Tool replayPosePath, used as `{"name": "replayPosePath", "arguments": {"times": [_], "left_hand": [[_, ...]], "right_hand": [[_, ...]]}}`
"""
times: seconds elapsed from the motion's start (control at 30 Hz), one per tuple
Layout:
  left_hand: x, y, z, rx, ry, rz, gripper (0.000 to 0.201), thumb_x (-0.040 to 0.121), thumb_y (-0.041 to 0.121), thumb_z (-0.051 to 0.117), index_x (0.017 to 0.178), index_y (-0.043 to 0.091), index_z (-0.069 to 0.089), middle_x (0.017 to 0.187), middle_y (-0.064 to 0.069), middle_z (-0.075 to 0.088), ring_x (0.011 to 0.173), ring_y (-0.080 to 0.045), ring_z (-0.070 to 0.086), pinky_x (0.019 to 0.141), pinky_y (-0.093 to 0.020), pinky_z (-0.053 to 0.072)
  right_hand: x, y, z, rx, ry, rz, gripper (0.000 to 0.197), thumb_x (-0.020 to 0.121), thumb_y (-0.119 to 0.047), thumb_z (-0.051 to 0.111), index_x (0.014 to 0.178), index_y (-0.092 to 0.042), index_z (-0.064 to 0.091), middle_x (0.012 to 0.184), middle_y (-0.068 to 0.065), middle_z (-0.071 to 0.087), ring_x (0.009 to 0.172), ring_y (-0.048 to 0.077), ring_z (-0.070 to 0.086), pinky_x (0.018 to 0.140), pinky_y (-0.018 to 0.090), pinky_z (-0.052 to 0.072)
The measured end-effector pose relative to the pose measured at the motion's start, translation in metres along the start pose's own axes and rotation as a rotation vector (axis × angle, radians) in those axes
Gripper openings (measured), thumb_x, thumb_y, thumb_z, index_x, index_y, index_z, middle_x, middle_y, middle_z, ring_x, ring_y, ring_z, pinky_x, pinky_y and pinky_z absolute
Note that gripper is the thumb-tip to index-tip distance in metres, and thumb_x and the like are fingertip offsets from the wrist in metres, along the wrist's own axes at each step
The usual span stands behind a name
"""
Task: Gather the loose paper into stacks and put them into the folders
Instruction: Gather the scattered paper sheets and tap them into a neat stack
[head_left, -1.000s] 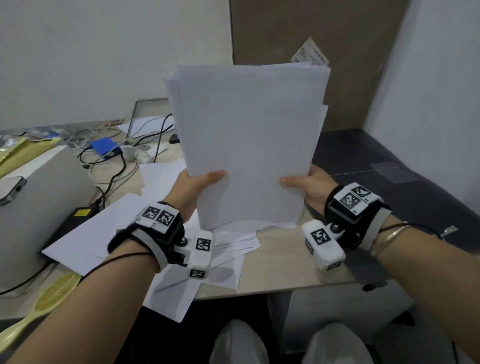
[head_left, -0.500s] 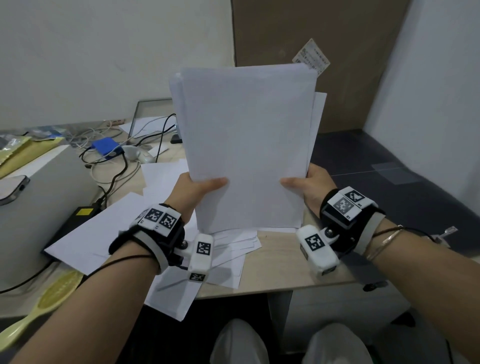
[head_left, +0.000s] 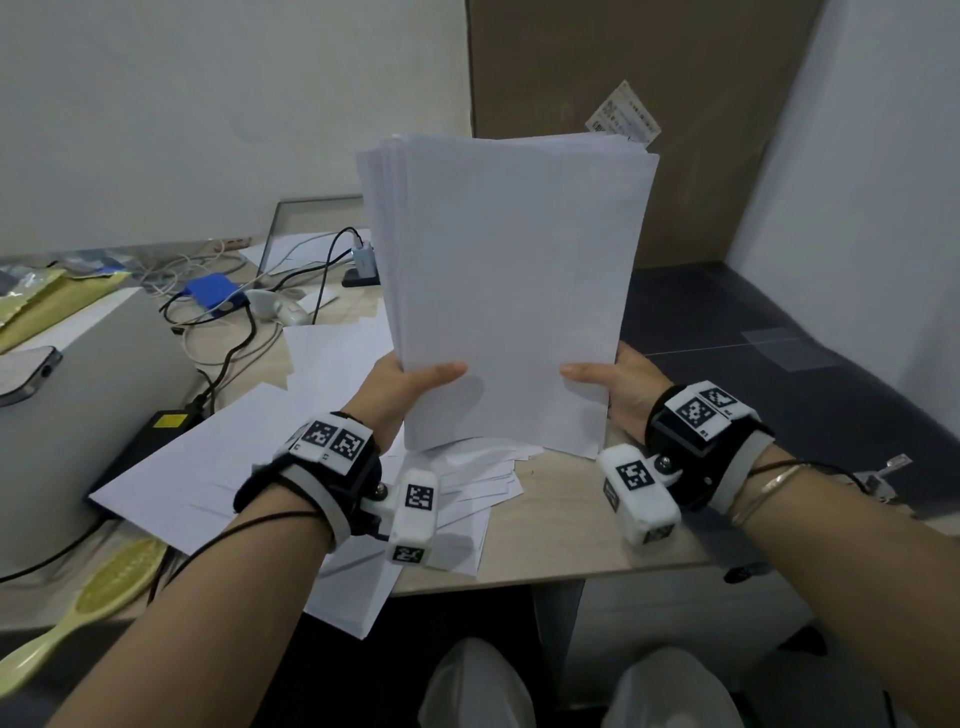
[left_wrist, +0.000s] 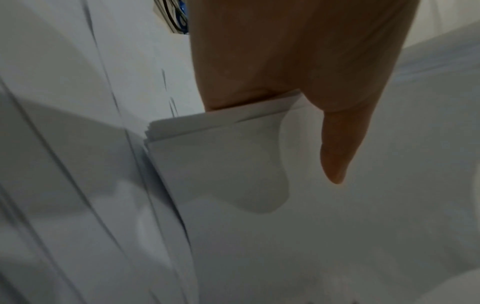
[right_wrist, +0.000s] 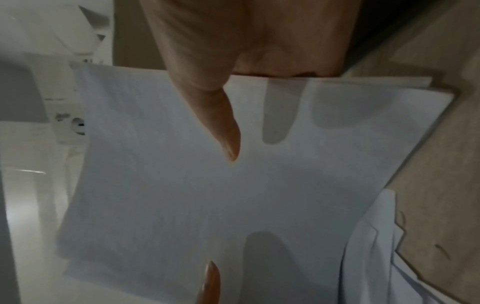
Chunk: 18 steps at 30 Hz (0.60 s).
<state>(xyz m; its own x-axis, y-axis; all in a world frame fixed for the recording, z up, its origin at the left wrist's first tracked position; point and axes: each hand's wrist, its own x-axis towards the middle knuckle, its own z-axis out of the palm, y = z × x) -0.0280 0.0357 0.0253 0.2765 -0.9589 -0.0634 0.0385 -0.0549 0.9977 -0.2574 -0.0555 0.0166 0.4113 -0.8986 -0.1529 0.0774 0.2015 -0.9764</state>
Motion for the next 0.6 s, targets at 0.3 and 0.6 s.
{"name": "replayPosePath", "arguments": {"times": [0.3,0.6], "left_hand": [[0.008,-0.009,0.001,0.005,0.188,-0.082,0.034,0.079,0.017,0.076,0.108,0.002,0.067,0.108,-0.015,0.071,0.099,-0.033,0.067,0.089,-0.044,0.054],[-0.010,-0.014,-0.037,0.330,0.367,-0.056,0.041,0.091,0.020,0.060,0.131,0.011,0.055,0.125,-0.007,0.057,0.109,-0.019,0.054,0.089,-0.027,0.041]], "right_hand": [[-0.003,0.003,0.004,-0.090,-0.115,0.259,0.025,0.087,-0.003,0.061,0.111,-0.007,0.063,0.104,0.014,0.070,0.092,0.030,0.068,0.084,0.044,0.054],[0.002,0.002,-0.014,-0.405,0.320,-0.032,0.037,0.084,-0.004,0.064,0.119,0.006,0.059,0.120,0.021,0.063,0.111,0.033,0.061,0.101,0.045,0.046]]}}
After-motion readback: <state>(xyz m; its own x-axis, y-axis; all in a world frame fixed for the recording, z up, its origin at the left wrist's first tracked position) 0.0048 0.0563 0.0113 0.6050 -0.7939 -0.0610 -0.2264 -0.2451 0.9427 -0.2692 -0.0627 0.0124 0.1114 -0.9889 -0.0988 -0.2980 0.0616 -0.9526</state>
